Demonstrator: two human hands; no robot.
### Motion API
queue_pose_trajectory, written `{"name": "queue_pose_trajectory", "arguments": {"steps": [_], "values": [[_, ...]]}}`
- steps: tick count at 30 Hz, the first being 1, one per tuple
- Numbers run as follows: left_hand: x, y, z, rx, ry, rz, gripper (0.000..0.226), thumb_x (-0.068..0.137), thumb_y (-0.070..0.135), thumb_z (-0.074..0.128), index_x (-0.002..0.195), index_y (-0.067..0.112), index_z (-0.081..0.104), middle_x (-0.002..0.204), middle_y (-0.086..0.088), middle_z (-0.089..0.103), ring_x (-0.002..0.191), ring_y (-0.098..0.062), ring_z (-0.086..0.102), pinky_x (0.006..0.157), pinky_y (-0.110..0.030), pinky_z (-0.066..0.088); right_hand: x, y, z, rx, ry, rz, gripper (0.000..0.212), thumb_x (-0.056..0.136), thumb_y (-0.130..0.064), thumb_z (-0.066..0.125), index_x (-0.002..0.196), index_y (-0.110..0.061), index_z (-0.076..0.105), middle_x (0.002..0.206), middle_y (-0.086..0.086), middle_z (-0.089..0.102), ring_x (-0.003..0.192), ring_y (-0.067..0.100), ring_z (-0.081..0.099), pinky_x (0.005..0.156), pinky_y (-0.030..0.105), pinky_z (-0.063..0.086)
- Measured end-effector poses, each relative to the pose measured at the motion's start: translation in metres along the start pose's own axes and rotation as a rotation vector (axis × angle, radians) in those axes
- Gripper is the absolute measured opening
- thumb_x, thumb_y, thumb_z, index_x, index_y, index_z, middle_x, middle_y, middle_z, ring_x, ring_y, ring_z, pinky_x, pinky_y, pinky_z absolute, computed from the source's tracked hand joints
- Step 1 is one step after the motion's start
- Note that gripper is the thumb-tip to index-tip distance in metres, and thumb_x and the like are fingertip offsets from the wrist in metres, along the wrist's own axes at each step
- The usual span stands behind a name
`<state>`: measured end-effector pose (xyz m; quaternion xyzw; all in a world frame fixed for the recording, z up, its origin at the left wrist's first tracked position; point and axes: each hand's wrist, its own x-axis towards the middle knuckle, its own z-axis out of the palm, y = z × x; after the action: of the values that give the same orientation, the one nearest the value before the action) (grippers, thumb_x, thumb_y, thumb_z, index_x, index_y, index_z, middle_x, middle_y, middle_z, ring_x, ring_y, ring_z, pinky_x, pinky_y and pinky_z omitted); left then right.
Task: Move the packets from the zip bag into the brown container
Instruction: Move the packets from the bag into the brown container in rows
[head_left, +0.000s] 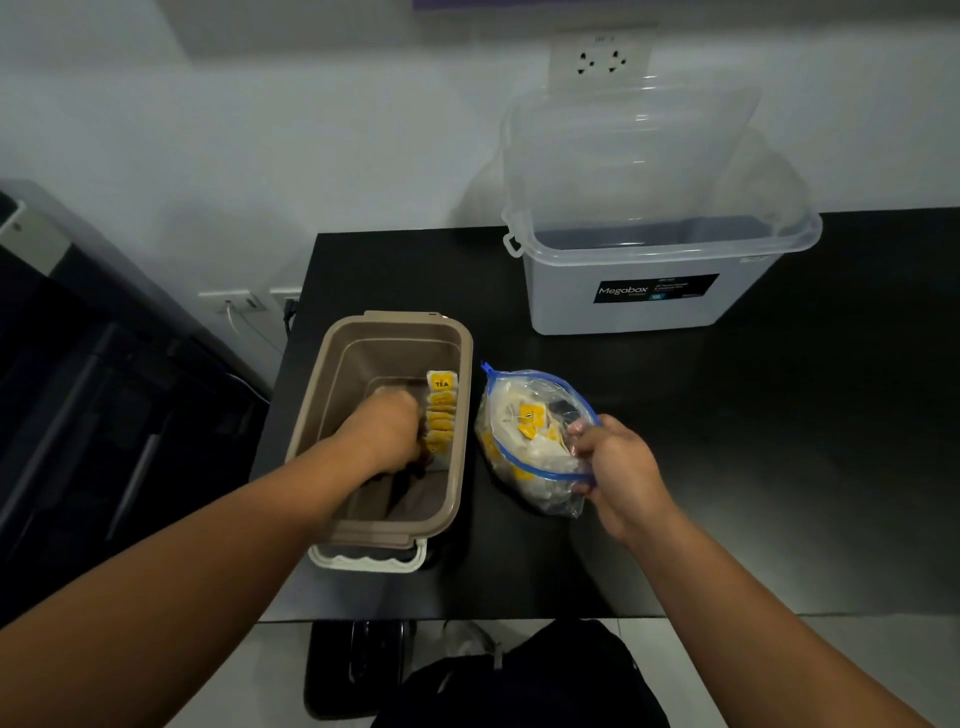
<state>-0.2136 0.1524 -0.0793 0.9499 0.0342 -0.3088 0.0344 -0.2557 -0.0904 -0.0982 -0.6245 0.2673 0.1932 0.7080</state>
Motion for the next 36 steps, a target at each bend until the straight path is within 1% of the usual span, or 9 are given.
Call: {"name": "queue_pose_trajectory", "arguments": {"steps": [4,9,14,17,23,26,29,33,36], "values": [[-0.002,0.003,0.004,0.019,0.027,-0.008,0.022,0.088,0.028,0.071,0.103,0.011,0.069,0.098,-0.007,0.068,0.092,-0.019,0.067,0.091,-0.036,0.057,0.005,-0.001,-0.004,-0.018,-0.022,-0.003,0.016,0.09,-0.013,0.053,0.075,-0.016,0.056,0.075,0.002,0.053,0.065,0.018,0.047,0.053,0.031,0.033],[-0.017,0.0,-0.01,0.034,0.055,-0.013,0.028,0.084,0.043,0.076,0.097,0.019,0.072,0.095,0.0,0.069,0.09,-0.015,0.066,0.088,-0.032,0.054,0.007,-0.004,-0.007,-0.09,-0.042,-0.052,0.02,0.1,-0.022,0.05,0.083,-0.014,0.058,0.068,0.001,0.052,0.064,0.018,0.053,0.061,0.033,0.043],[-0.049,0.005,-0.049,-0.222,0.325,-0.053,0.013,0.09,0.033,0.073,0.098,0.024,0.069,0.088,0.006,0.065,0.085,-0.012,0.063,0.083,-0.031,0.051,0.011,-0.005,-0.013,-0.2,-0.074,-0.178,0.035,0.102,-0.018,0.055,0.067,-0.021,0.054,0.059,-0.009,0.052,0.066,0.014,0.05,0.073,0.037,0.042],[-0.069,0.029,-0.064,-0.335,0.437,0.024,0.006,0.091,0.032,0.071,0.095,0.028,0.068,0.086,0.009,0.067,0.082,-0.007,0.063,0.078,-0.026,0.05,0.013,-0.007,-0.017,-0.241,-0.112,-0.214,0.033,0.107,-0.022,0.052,0.074,-0.019,0.056,0.064,-0.008,0.054,0.069,0.012,0.052,0.075,0.035,0.045],[-0.076,0.092,-0.048,-0.312,0.348,0.304,0.01,0.088,0.028,0.076,0.098,0.028,0.077,0.091,0.01,0.072,0.083,-0.001,0.065,0.083,-0.022,0.054,0.016,-0.011,-0.028,-0.316,-0.151,-0.267,0.03,0.11,-0.027,0.048,0.083,-0.015,0.055,0.075,-0.003,0.054,0.074,0.011,0.051,0.076,0.03,0.045],[-0.065,0.12,-0.026,-0.15,0.281,0.315,0.019,0.091,0.028,0.071,0.109,0.027,0.075,0.105,0.005,0.073,0.098,-0.013,0.066,0.092,-0.03,0.052,0.018,-0.012,-0.036,-0.33,-0.185,-0.273,0.028,0.11,-0.028,0.046,0.088,-0.013,0.056,0.077,0.0,0.055,0.076,0.014,0.052,0.079,0.035,0.046],[-0.059,0.136,-0.007,-0.081,0.268,0.312,0.018,0.094,0.024,0.063,0.109,0.021,0.073,0.105,-0.003,0.071,0.101,-0.024,0.065,0.088,-0.036,0.052,0.021,-0.014,-0.043,-0.359,-0.224,-0.259,0.031,0.11,-0.031,0.046,0.094,-0.008,0.058,0.084,0.004,0.06,0.082,0.018,0.058,0.084,0.043,0.052],[-0.056,0.142,0.007,-0.099,0.274,0.289,0.015,0.095,0.023,0.061,0.102,0.018,0.074,0.1,-0.004,0.071,0.096,-0.023,0.065,0.082,-0.033,0.051,0.023,-0.015,-0.051,-0.368,-0.254,-0.259,0.028,0.11,-0.031,0.045,0.091,-0.014,0.058,0.082,0.001,0.059,0.08,0.015,0.057,0.082,0.039,0.051],[-0.057,0.14,0.005,-0.223,0.306,0.243,0.008,0.092,0.025,0.066,0.089,0.027,0.073,0.092,0.005,0.07,0.087,-0.013,0.065,0.083,-0.03,0.054,0.024,-0.017,-0.055,-0.381,-0.264,-0.264,0.028,0.11,-0.032,0.045,0.093,-0.014,0.058,0.082,0.0,0.059,0.078,0.013,0.057,0.078,0.033,0.05]]}}
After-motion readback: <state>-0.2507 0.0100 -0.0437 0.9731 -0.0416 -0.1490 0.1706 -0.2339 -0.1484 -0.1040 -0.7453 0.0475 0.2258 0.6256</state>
